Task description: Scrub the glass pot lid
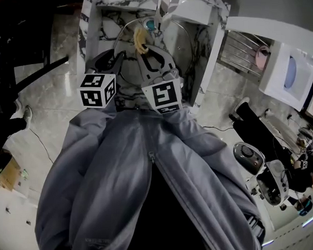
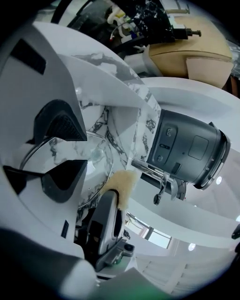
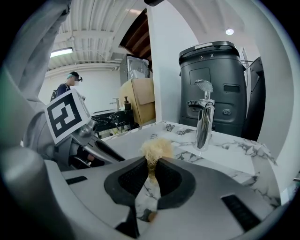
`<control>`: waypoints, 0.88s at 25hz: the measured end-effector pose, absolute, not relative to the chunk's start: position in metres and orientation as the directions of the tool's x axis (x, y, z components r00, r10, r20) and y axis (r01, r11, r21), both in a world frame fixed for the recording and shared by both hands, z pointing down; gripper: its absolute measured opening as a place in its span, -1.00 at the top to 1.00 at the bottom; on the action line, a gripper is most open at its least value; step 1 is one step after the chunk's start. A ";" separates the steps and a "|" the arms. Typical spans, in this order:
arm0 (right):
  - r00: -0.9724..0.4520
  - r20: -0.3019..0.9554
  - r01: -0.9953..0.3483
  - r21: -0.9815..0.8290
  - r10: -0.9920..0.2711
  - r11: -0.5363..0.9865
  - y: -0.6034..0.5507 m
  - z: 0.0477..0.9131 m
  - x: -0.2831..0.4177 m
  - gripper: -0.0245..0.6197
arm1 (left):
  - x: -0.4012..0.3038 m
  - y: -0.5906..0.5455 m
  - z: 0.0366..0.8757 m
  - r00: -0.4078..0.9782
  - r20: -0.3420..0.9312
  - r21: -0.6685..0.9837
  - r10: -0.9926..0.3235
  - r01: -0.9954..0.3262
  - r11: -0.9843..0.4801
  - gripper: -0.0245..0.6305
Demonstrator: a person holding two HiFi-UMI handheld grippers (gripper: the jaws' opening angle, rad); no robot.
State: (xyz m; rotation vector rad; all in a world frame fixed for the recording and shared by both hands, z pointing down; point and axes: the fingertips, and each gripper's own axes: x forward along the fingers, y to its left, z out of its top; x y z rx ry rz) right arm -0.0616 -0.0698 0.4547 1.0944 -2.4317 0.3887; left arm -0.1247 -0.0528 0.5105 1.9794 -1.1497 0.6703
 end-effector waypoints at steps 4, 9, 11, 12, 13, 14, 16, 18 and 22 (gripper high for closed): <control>-0.593 0.510 -0.756 -0.085 -0.623 0.650 -0.071 0.462 -0.063 0.77 | -0.128 -0.055 0.525 0.448 0.765 0.356 -0.462 -0.893 -0.276 0.40; -0.592 0.527 -0.753 -0.091 -0.610 0.652 -0.074 0.469 -0.062 0.77 | -0.130 -0.053 0.545 0.427 0.817 0.367 -0.389 -0.904 -0.220 0.24; -0.593 0.529 -0.752 -0.095 -0.607 0.652 -0.076 0.471 -0.061 0.77 | -0.130 -0.053 0.553 0.428 0.829 0.380 -0.358 -0.903 -0.201 0.18; -0.593 0.530 -0.752 -0.097 -0.606 0.652 -0.076 0.472 -0.061 0.77 | -0.129 -0.052 0.558 0.433 0.833 0.391 -0.343 -0.901 -0.188 0.14; -0.594 0.531 -0.752 -0.099 -0.605 0.651 -0.077 0.473 -0.060 0.77 | -0.128 -0.052 0.561 0.438 0.837 0.402 -0.330 -0.899 -0.174 0.14; -0.594 0.533 -0.752 -0.101 -0.603 0.652 -0.077 0.474 -0.060 0.77 | -0.128 -0.052 0.565 0.440 0.840 0.410 -0.319 -0.898 -0.159 0.13; -0.595 0.537 -0.750 -0.102 -0.599 0.654 -0.078 0.477 -0.060 0.77 | -0.129 -0.052 0.572 0.435 0.846 0.412 -0.307 -0.900 -0.139 0.12; -0.596 0.542 -0.746 -0.098 -0.593 0.659 -0.078 0.480 -0.059 0.77 | -0.130 -0.054 0.577 0.418 0.856 0.395 -0.303 -0.908 -0.139 0.12; -0.594 0.550 -0.741 -0.089 -0.587 0.666 -0.079 0.483 -0.054 0.77 | -0.131 -0.053 0.591 0.412 0.870 0.399 -0.272 -0.911 -0.106 0.12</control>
